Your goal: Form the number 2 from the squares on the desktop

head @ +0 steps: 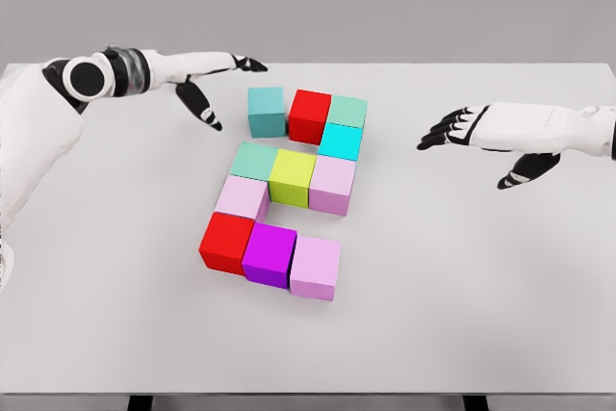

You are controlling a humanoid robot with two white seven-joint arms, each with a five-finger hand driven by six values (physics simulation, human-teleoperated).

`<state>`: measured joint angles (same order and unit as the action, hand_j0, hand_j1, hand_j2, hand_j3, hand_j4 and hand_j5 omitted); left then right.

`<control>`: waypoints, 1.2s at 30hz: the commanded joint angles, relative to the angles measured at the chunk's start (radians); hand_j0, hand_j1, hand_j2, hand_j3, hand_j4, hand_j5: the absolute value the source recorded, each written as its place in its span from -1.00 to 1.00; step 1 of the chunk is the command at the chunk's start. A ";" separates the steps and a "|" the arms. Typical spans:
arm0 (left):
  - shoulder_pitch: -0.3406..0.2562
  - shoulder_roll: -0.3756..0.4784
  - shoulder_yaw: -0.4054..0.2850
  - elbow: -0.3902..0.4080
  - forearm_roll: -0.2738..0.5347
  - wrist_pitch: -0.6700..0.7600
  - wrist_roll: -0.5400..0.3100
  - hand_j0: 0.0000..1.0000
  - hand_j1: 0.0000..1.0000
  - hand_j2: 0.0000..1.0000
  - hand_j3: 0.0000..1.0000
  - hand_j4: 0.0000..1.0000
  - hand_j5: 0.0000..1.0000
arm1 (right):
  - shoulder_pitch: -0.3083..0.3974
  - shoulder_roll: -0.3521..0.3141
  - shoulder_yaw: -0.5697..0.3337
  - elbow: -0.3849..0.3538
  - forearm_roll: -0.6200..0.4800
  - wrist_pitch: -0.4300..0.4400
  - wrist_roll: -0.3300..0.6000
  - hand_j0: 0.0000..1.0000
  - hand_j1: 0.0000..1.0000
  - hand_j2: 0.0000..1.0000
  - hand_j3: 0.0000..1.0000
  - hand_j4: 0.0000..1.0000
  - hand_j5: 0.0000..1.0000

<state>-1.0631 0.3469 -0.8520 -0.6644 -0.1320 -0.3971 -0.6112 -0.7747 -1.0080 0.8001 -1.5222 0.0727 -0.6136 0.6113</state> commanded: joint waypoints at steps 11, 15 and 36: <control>0.018 -0.051 0.001 -0.072 0.055 0.279 0.068 1.00 1.00 1.00 1.00 1.00 1.00 | 0.002 -0.004 -0.010 -0.003 -0.005 0.003 0.000 1.00 1.00 1.00 1.00 1.00 1.00; 0.029 -0.054 -0.001 -0.072 0.074 0.293 0.071 1.00 1.00 1.00 1.00 1.00 1.00 | 0.002 -0.001 -0.013 -0.003 -0.005 0.003 0.000 1.00 1.00 1.00 1.00 1.00 1.00; 0.057 -0.077 -0.006 -0.072 0.075 0.331 0.079 0.58 0.58 0.58 0.58 0.58 0.58 | 0.003 -0.001 -0.013 -0.003 -0.004 0.003 0.000 1.00 1.00 1.00 1.00 1.00 1.00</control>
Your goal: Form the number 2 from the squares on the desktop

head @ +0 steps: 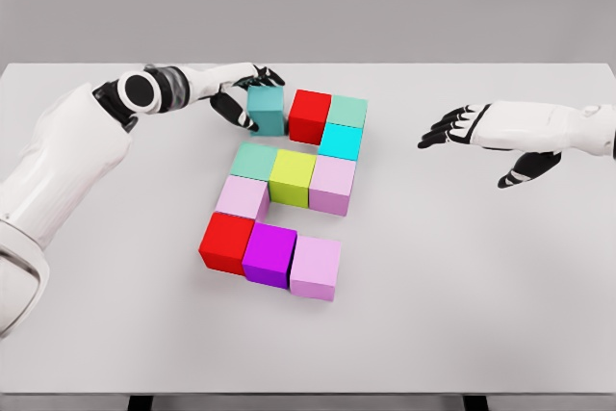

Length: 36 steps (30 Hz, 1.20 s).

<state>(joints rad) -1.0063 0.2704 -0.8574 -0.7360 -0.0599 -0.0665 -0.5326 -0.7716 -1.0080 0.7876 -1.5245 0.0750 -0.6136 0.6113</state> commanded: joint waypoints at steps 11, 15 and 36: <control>-0.005 0.006 0.001 -0.011 0.038 -0.016 0.000 0.12 0.12 0.12 0.12 0.12 0.12 | 0.000 -0.001 -0.002 -0.002 -0.006 0.003 0.000 1.00 1.00 1.00 1.00 1.00 1.00; -0.009 0.004 0.000 -0.022 0.035 -0.018 0.002 0.10 0.10 0.10 0.10 0.10 0.10 | 0.000 0.002 -0.002 0.000 -0.006 0.003 0.000 1.00 1.00 1.00 1.00 1.00 1.00; -0.011 0.030 -0.002 -0.045 -0.103 -0.170 0.000 0.09 0.09 0.09 0.09 0.09 0.09 | 0.000 -0.003 -0.039 -0.009 -0.006 0.003 0.000 1.00 1.00 1.00 1.00 1.00 1.00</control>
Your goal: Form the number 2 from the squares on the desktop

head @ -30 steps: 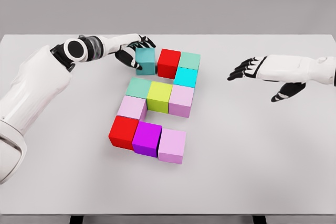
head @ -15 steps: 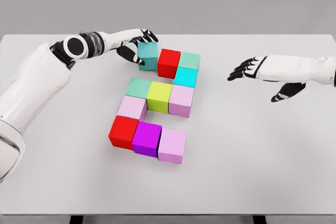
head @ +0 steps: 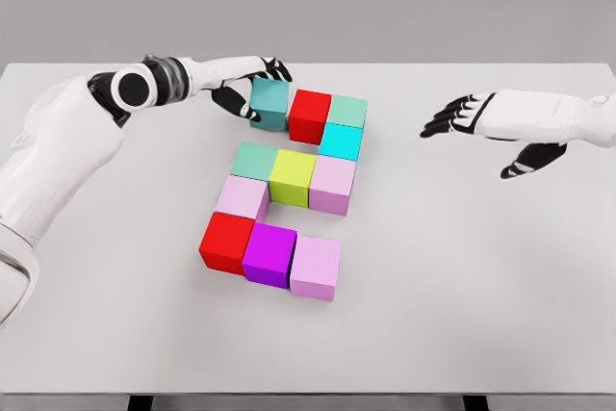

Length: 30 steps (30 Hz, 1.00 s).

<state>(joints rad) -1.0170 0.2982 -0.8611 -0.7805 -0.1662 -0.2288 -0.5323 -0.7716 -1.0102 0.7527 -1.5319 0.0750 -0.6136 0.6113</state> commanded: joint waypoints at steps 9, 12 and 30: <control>0.002 0.002 0.002 0.001 0.004 -0.060 0.000 0.10 0.10 0.10 0.10 0.10 0.10 | 0.000 -0.002 -0.004 -0.002 -0.006 0.003 0.000 1.00 1.00 1.00 1.00 1.00 1.00; 0.002 0.002 0.001 0.001 0.002 -0.066 0.000 0.10 0.10 0.10 0.10 0.10 0.10 | 0.000 -0.002 -0.004 -0.002 -0.006 0.003 0.000 1.00 1.00 1.00 1.00 1.00 1.00; 0.005 -0.001 0.002 0.009 0.011 -0.057 0.012 1.00 1.00 1.00 1.00 1.00 1.00 | 0.000 -0.001 -0.004 -0.002 -0.006 0.003 0.000 1.00 1.00 1.00 1.00 1.00 1.00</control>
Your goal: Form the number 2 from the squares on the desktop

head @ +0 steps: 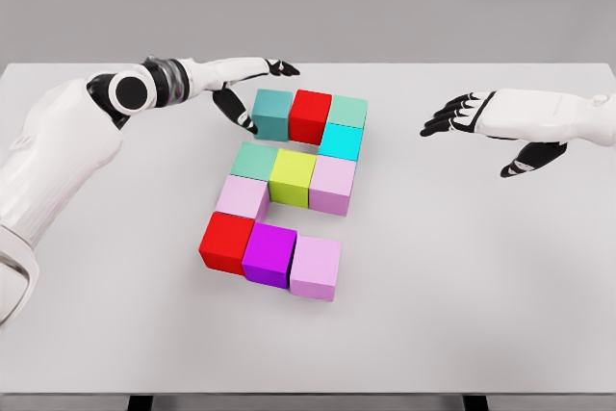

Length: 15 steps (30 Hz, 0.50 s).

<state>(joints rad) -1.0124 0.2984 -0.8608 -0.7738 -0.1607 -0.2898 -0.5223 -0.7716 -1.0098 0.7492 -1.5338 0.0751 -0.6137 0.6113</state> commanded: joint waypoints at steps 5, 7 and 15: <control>0.000 -0.013 0.002 0.024 -0.002 0.073 0.005 1.00 1.00 1.00 1.00 1.00 1.00 | 0.000 0.000 -0.001 0.000 -0.006 0.003 0.000 1.00 1.00 1.00 1.00 1.00 1.00; 0.000 -0.013 0.002 0.025 -0.003 0.078 0.007 1.00 1.00 1.00 1.00 1.00 1.00 | 0.000 0.000 -0.001 0.000 -0.006 0.003 0.000 1.00 1.00 1.00 1.00 1.00 1.00; -0.003 -0.041 0.002 0.045 -0.005 0.080 0.008 1.00 1.00 1.00 1.00 1.00 1.00 | 0.000 -0.001 -0.001 0.000 -0.006 0.003 0.000 1.00 1.00 1.00 1.00 1.00 1.00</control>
<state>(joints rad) -1.0155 0.2622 -0.8608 -0.7302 -0.1692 -0.2123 -0.5157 -0.7716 -1.0091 0.7489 -1.5338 0.0751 -0.6137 0.6113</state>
